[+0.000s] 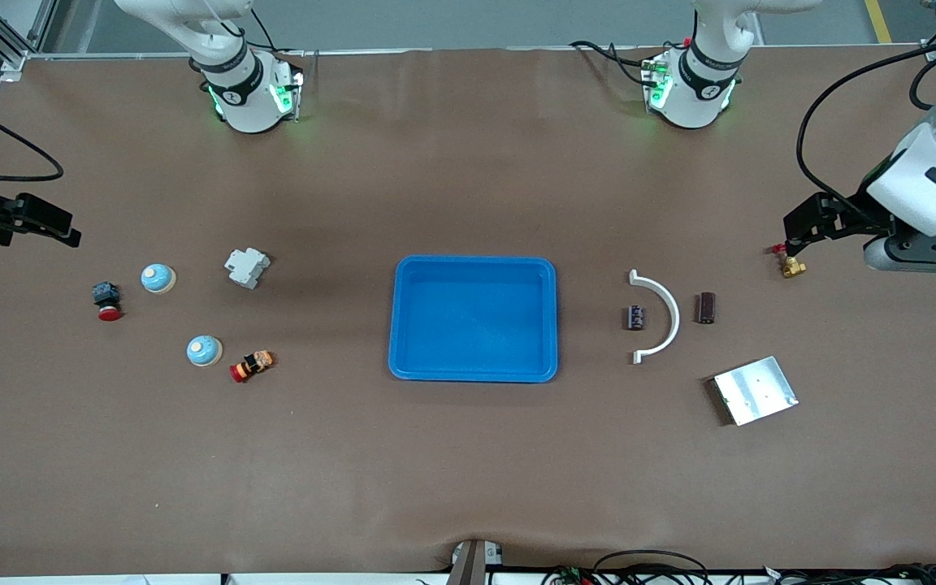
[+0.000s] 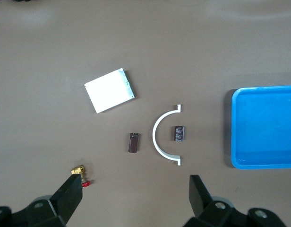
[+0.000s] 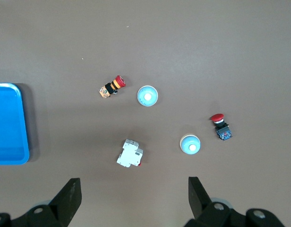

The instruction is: Place electrolytic capacitor and blue bell in tray

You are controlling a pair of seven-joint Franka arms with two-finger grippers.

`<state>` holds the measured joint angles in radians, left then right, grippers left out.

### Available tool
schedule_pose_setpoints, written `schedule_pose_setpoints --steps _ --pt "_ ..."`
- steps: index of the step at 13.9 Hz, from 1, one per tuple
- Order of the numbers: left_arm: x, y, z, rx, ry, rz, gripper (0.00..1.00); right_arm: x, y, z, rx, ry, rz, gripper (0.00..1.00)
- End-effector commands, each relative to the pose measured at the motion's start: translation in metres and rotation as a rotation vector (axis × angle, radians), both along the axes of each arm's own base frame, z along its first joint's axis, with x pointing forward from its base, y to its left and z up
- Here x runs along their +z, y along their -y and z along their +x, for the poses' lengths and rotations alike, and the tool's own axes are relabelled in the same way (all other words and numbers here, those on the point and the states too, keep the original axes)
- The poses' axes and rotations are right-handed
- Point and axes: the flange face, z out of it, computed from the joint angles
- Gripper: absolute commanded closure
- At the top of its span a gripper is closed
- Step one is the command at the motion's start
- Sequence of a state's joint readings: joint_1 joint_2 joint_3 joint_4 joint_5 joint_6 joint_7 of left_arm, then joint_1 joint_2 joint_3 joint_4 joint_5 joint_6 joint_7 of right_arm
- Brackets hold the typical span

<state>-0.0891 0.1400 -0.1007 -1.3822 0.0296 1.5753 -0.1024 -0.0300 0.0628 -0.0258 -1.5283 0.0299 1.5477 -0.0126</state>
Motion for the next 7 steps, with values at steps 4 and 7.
schedule_pose_setpoints --steps 4,7 --pt "0.0041 0.0017 -0.0003 0.005 0.014 0.005 0.0 0.0035 0.0029 0.0008 -0.011 -0.002 -0.013 0.0" --pt "0.0041 0.0021 -0.0004 -0.002 0.015 0.009 0.0 0.0035 0.002 0.0008 -0.01 -0.002 -0.013 0.0"
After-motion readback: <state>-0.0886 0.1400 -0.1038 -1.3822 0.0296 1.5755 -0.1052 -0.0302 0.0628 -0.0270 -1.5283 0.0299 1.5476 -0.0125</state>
